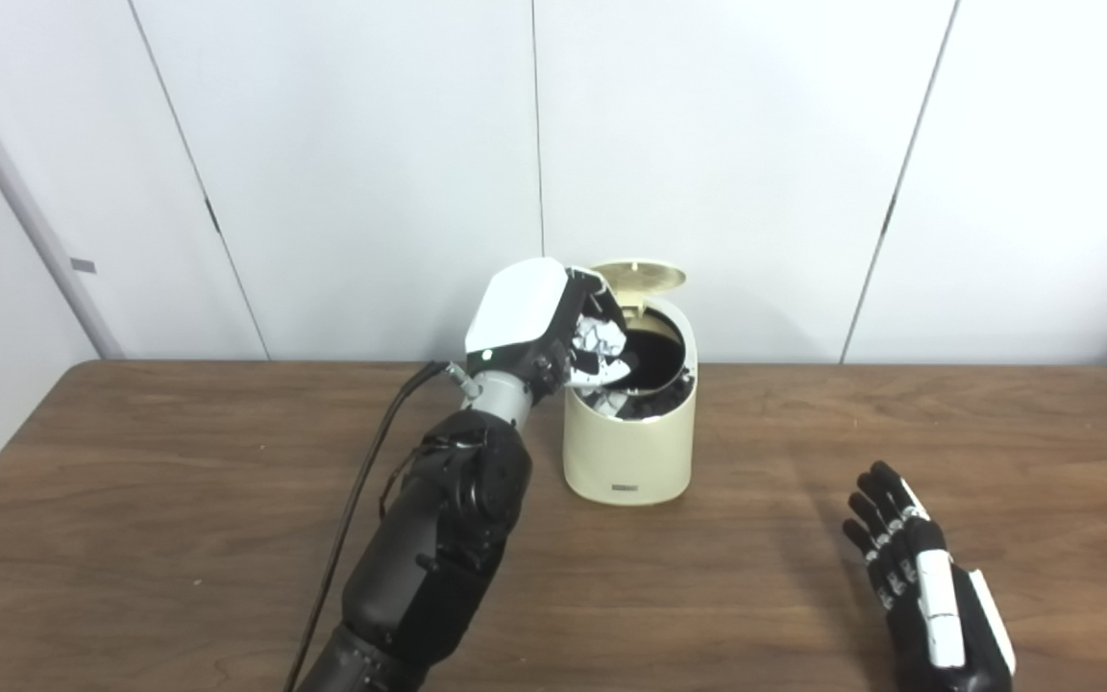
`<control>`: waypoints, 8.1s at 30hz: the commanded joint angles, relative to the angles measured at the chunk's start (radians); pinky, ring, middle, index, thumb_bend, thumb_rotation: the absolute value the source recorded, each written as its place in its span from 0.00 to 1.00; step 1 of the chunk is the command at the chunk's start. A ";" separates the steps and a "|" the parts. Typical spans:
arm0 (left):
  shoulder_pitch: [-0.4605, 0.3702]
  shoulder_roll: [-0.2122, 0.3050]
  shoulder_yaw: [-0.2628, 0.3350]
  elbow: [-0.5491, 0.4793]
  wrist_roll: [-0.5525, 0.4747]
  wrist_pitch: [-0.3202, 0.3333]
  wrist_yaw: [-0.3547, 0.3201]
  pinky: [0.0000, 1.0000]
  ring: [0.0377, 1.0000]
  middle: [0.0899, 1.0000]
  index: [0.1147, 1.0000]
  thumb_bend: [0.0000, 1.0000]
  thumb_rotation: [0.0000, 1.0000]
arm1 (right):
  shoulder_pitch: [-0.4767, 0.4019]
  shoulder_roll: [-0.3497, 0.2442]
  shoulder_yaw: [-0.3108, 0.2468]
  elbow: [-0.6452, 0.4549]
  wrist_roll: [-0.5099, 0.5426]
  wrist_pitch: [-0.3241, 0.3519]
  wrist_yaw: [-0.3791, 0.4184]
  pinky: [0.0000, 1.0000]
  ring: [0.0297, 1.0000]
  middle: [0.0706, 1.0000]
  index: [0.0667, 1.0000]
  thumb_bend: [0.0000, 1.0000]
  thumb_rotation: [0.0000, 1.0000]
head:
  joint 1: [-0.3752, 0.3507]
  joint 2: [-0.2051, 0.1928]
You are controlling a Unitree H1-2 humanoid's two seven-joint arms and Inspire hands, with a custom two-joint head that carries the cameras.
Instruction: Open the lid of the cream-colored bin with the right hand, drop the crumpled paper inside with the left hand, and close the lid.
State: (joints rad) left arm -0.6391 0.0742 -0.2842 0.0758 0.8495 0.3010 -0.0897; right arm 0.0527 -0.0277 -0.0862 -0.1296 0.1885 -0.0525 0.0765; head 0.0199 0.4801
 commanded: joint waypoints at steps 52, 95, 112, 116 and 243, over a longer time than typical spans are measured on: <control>-0.077 0.017 -0.095 0.031 0.003 0.059 -0.041 0.40 0.52 0.59 0.57 0.91 0.01 | 0.022 0.032 0.004 0.046 0.011 -0.041 -0.014 0.92 0.91 0.89 0.91 0.45 0.85 | -0.004 -0.001; -0.021 0.012 -0.005 -0.061 -0.092 -0.072 0.120 0.44 0.41 0.43 0.42 0.48 0.00 | 0.026 0.031 0.005 0.046 0.012 -0.046 -0.012 0.91 0.90 0.88 0.91 0.43 0.87 | -0.003 0.010; 0.146 0.047 0.071 -0.339 -0.212 -0.060 0.003 0.40 0.41 0.45 0.40 0.48 0.00 | 0.010 0.039 0.002 0.065 0.012 -0.059 -0.020 0.91 0.90 0.87 0.92 0.44 0.87 | -0.005 0.007; 0.180 0.056 0.122 -0.421 -0.268 0.006 -0.056 0.36 0.40 0.46 0.39 0.48 0.00 | 0.008 0.039 0.001 0.065 0.009 -0.060 -0.023 0.91 0.90 0.88 0.91 0.44 0.88 | -0.005 0.007; 0.730 -0.063 0.375 -0.126 -0.899 -0.393 0.124 0.98 0.98 0.99 1.00 0.42 0.71 | -0.733 -0.273 0.282 0.006 -0.620 0.298 0.127 0.88 0.94 0.94 0.92 0.55 1.00 | -0.059 0.027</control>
State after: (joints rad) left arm 0.0598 0.0160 0.0925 -0.0912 -0.0525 -0.0599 0.0289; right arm -0.6220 -0.2882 0.2033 -0.1017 -0.4227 0.2727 0.2015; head -0.0383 0.5062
